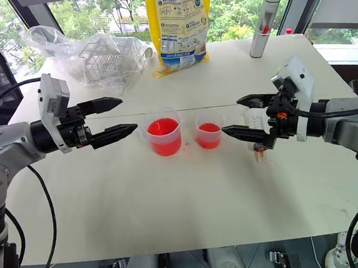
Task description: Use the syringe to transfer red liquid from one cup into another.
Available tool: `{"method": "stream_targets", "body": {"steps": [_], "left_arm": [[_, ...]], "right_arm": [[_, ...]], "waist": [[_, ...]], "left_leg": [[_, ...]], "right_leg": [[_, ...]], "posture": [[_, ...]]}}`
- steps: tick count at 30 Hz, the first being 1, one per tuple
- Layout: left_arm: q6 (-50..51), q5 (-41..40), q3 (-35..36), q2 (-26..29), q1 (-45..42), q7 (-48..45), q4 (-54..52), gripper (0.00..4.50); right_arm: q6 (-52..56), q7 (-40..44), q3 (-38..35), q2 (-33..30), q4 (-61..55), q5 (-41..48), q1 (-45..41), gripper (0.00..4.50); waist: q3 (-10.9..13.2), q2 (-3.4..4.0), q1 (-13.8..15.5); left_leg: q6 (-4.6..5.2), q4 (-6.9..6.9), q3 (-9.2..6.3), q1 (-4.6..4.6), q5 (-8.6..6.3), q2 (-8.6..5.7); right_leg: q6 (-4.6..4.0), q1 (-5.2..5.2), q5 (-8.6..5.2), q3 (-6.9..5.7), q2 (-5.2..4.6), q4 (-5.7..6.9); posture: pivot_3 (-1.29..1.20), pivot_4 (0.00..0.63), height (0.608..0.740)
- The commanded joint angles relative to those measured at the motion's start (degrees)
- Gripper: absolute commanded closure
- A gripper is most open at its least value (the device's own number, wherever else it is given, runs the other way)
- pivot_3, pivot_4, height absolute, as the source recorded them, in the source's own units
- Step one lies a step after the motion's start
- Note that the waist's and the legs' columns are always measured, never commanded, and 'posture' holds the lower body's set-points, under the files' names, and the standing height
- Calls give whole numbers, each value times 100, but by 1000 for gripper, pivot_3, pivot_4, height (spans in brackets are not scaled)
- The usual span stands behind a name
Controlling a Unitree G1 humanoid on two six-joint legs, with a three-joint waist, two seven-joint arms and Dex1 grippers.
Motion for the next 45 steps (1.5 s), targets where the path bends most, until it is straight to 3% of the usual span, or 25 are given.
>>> {"method": "stream_targets", "body": {"steps": [1,9,31,36,41,45], "left_arm": [[-39,-86,137,29,-68,48,-42,0],[22,-343,224,5,-145,141,-23,0],[-188,-100,-64,-145,-221,98,63,0],[-433,140,-324,-225,-417,-89,278,0],[-549,266,-459,-364,-512,-132,357,0],[-575,310,-482,-438,-506,-101,315,0]], "right_arm": [[-119,1,-80,-138,-14,41,-128,85],[-106,-11,-102,-143,-26,59,-102,85],[386,-348,51,-531,236,25,-201,85],[1202,-868,1362,-605,1378,-694,-1364,85],[2248,-1470,2196,47,2916,-1352,-2786,85],[2565,-1615,2732,379,4080,-1856,-3377,85]], "waist": [[0,0,1],[0,0,0],[0,0,0],[0,0,-13],[0,1,-7],[-1,2,16]], "left_leg": [[0,0,0,0,0,0],[0,0,0,0,0,0],[0,1,1,0,0,0],[0,4,6,5,0,0],[1,1,12,-2,0,-1],[1,-4,12,-15,0,-1]], "right_leg": [[0,0,0,0,0,0],[0,0,0,0,0,0],[0,0,0,1,0,0],[-2,0,0,4,-1,0],[-5,-13,-1,12,2,0],[-5,-26,0,11,1,0]], "posture": [[0,150,740],[0,150,740],[0,150,740],[0,150,740],[0,150,740],[0,150,740]]}}
